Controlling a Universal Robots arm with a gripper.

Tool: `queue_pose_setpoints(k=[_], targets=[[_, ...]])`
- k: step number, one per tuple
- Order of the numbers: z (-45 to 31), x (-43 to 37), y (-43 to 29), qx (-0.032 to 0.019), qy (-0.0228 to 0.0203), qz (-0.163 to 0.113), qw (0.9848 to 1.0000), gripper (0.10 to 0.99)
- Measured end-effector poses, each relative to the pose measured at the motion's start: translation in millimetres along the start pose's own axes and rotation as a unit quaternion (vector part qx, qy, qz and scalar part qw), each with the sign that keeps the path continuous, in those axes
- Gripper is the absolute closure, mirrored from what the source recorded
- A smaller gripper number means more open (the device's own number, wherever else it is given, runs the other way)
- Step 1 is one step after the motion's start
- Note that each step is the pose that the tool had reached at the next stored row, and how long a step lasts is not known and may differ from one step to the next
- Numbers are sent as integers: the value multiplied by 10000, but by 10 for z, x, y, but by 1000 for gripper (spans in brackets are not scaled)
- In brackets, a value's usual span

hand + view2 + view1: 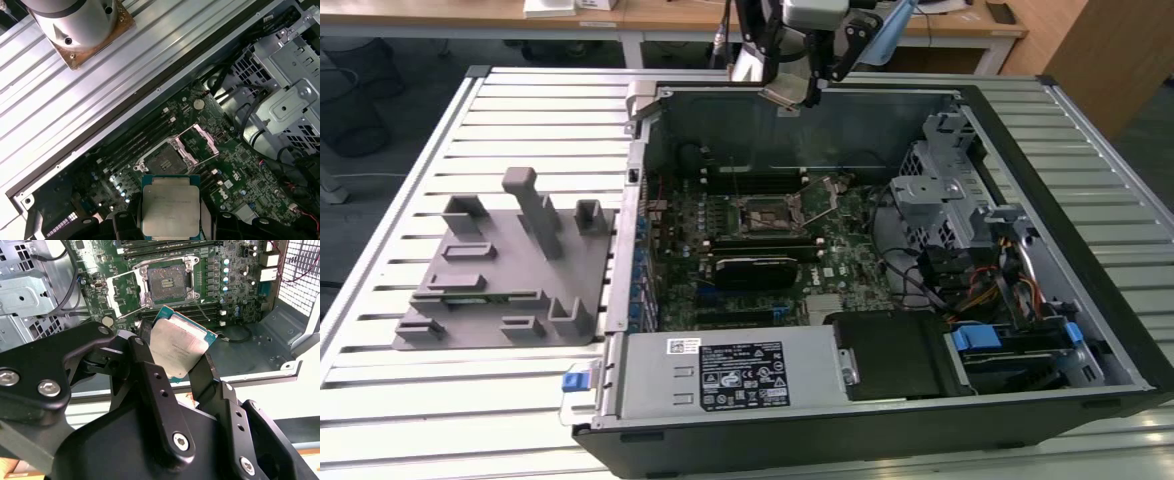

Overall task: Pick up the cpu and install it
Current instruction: 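Place the cpu into insertion slot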

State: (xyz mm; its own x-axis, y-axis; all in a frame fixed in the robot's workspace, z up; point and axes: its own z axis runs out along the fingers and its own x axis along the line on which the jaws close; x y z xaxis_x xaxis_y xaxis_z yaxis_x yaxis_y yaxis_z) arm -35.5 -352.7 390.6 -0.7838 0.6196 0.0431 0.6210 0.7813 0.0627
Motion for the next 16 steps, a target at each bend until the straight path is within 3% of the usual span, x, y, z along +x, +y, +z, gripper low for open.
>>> queue_pose_setpoints(k=[16], targets=[[0, 0, 0, -10, -14, 217, 9998, 541]])
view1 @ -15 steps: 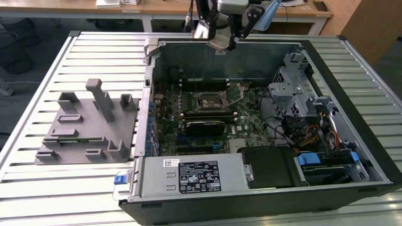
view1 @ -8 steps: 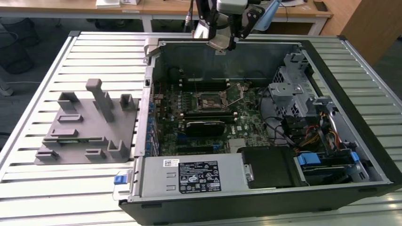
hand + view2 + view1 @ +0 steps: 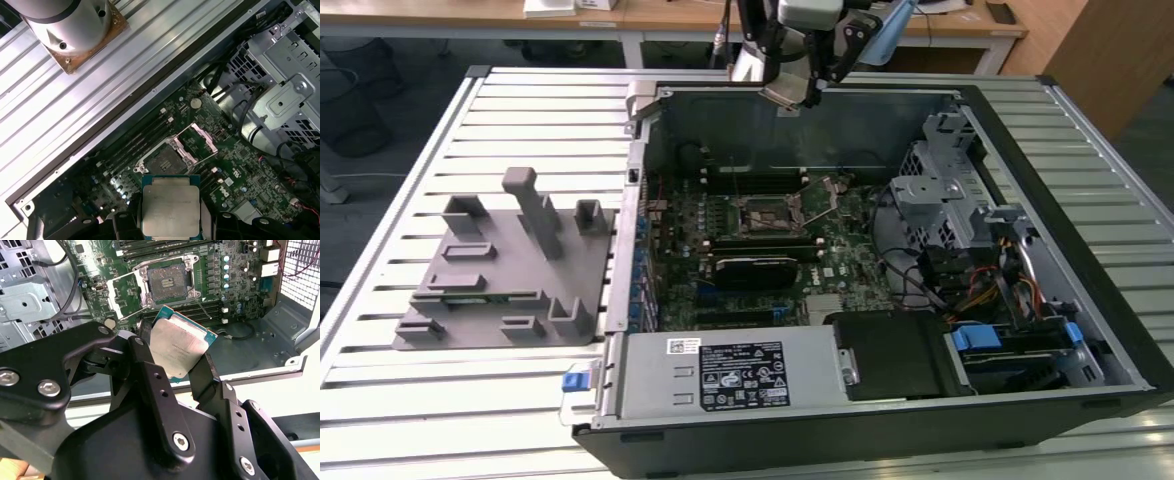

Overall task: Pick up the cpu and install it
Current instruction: 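Place the cpu into insertion slot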

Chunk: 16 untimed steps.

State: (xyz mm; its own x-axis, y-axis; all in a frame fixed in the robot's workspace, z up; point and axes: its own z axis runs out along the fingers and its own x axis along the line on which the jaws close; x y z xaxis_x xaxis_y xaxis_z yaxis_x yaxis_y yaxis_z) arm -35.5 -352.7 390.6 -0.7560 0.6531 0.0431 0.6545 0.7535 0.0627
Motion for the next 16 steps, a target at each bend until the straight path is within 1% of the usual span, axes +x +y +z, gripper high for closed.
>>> queue_pose_setpoints(k=[12, 16], targets=[[0, 0, 0, -8, -12, 189, 9998, 541], [1, 0, 0, -14, -22, 337, 9994, 541]])
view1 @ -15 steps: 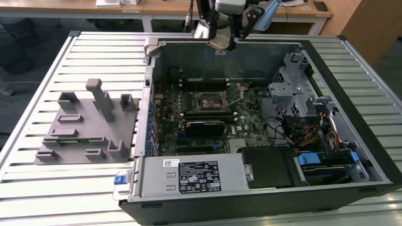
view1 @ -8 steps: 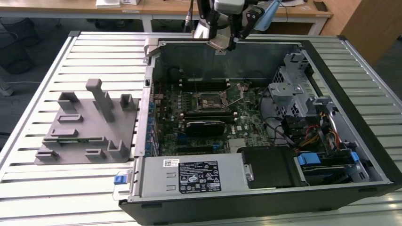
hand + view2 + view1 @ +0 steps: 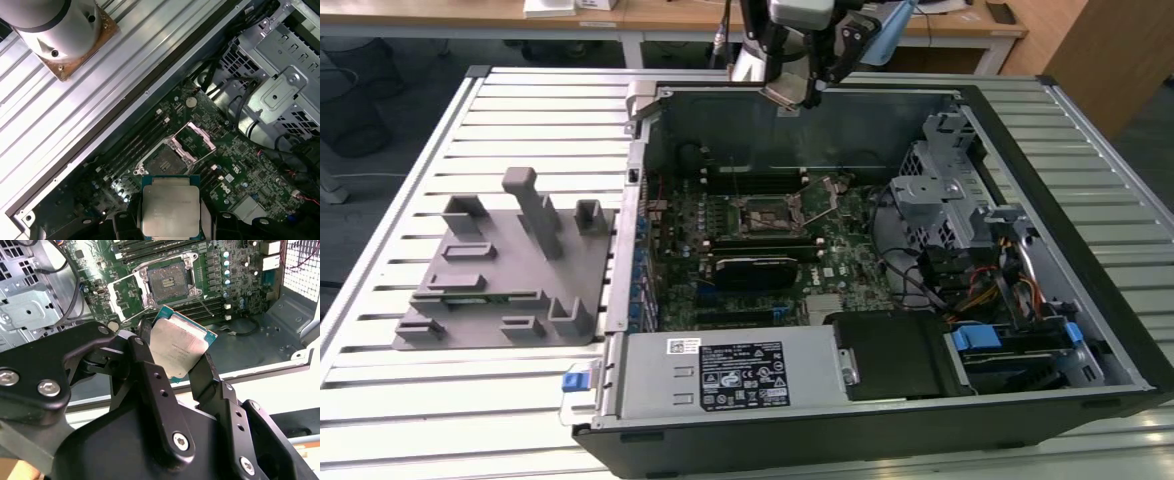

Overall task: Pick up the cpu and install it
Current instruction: 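Place the cpu into insertion slot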

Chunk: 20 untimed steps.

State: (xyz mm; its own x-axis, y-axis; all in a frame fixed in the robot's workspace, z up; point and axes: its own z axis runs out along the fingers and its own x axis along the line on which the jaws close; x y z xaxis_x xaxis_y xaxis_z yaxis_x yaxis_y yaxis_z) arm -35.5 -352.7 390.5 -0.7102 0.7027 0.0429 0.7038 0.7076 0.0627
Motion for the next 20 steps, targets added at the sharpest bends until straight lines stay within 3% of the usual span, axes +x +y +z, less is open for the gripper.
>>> queue_pose_setpoints(k=[7, 20], targets=[[6, 2, 2, -18, -28, 378, 9993, 541], [12, 2, 2, -40, -60, 883, 9961, 541]])
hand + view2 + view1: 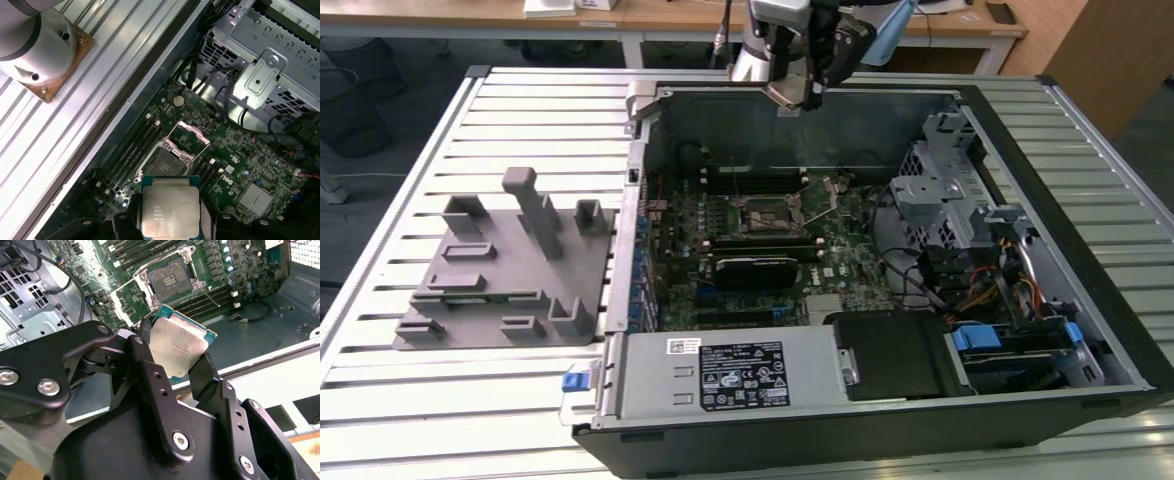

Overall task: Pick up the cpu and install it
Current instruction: 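Place the cpu into insertion slot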

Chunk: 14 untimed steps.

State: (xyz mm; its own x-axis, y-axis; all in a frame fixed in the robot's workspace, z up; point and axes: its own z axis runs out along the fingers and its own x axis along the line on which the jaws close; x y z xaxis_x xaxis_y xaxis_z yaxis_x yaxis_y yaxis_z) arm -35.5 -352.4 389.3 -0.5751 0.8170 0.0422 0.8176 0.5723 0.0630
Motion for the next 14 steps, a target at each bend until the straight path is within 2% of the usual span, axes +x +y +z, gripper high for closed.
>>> queue_pose_setpoints(k=[9, 14], targets=[[1, 0, 0, -13, -20, 313, 9995, 541], [4, 0, 0, -25, -37, 583, 9983, 541]])
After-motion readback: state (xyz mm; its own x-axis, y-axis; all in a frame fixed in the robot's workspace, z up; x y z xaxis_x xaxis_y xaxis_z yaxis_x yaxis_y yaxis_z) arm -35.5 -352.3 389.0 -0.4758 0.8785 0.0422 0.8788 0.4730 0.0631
